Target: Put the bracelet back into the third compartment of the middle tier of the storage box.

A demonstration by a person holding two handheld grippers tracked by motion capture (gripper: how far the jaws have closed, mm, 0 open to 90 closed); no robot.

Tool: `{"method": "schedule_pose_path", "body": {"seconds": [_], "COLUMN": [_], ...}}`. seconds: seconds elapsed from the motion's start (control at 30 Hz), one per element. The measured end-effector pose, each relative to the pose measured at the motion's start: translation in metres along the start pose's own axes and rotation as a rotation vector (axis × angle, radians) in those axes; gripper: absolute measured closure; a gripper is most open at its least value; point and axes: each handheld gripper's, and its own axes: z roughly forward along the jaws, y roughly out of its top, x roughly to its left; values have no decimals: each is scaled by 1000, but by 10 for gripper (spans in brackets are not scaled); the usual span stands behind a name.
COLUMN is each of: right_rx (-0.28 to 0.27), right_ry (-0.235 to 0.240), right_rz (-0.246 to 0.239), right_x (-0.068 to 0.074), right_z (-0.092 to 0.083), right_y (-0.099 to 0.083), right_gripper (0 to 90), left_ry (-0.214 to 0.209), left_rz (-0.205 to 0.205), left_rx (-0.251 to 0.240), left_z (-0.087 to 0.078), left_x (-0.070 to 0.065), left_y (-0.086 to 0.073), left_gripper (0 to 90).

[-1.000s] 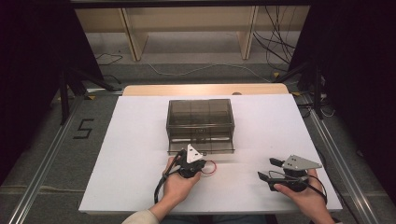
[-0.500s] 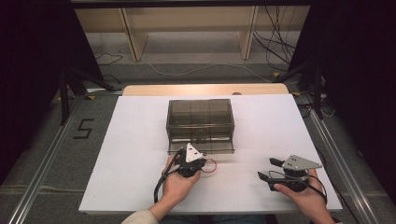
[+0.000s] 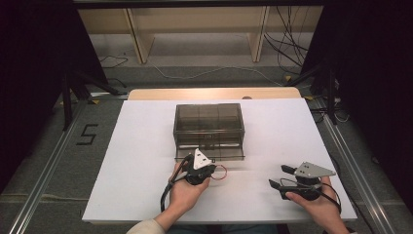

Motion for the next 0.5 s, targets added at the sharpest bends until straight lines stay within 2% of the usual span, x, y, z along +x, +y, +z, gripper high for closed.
{"method": "schedule_pose_path", "body": {"seconds": [0.07,0.5], "right_rx": [0,2], "right_ry": [0,-1], "right_rz": [0,-1], "right_x": [0,0], "right_z": [0,0], "right_y": [0,0], "right_gripper": [284,284], "left_ry": [2,-1], "left_rz": [10,6], "left_rx": [0,-18], "left_z": [-1,-4], "left_x": [0,-1], "left_y": [1,4], "left_gripper": [898,898]}}
